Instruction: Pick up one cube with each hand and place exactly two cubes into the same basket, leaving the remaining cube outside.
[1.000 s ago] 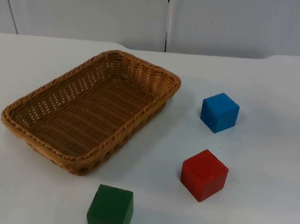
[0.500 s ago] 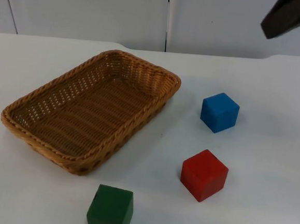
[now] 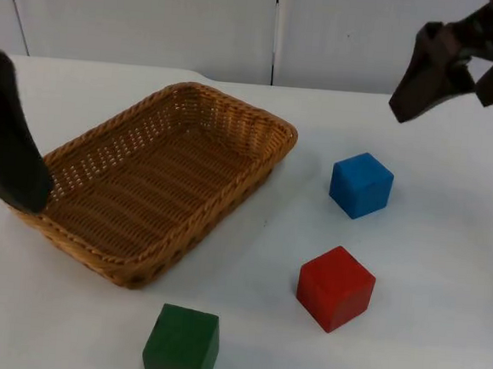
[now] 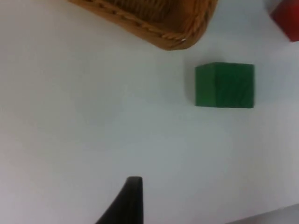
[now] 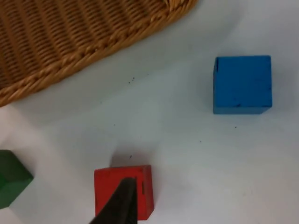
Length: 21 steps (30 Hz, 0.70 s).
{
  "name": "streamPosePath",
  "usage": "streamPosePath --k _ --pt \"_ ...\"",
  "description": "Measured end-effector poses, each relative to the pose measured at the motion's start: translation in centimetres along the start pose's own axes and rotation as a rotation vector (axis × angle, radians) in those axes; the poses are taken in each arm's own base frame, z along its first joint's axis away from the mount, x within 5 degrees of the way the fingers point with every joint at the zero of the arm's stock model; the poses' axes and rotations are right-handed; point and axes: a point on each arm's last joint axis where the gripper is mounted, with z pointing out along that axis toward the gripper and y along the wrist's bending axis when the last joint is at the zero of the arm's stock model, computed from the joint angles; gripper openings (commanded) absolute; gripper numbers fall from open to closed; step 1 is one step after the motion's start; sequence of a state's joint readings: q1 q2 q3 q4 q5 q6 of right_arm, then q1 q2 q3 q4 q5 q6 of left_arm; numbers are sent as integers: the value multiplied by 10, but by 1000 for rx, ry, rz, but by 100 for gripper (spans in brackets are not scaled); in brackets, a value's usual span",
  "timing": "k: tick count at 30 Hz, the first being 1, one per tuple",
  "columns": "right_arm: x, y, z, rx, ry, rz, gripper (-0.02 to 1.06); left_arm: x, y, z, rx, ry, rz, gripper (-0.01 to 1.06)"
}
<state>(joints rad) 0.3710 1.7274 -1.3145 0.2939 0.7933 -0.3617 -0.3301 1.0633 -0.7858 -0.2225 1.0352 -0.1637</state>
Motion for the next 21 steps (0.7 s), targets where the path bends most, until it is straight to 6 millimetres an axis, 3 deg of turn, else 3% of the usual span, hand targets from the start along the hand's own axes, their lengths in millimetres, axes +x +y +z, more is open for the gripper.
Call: streamPosePath --k 4,12,21 --pt "-1 1 7 -6 13 -3 105 -5 -13 19 -66 16 33 105" --pt "-4 40 14 -40 26 -119 105 -8 -53 67 -81 9 94 105" --pt "-2 62 32 -64 72 -184 105 -5 -76 112 -79 37 104 105"
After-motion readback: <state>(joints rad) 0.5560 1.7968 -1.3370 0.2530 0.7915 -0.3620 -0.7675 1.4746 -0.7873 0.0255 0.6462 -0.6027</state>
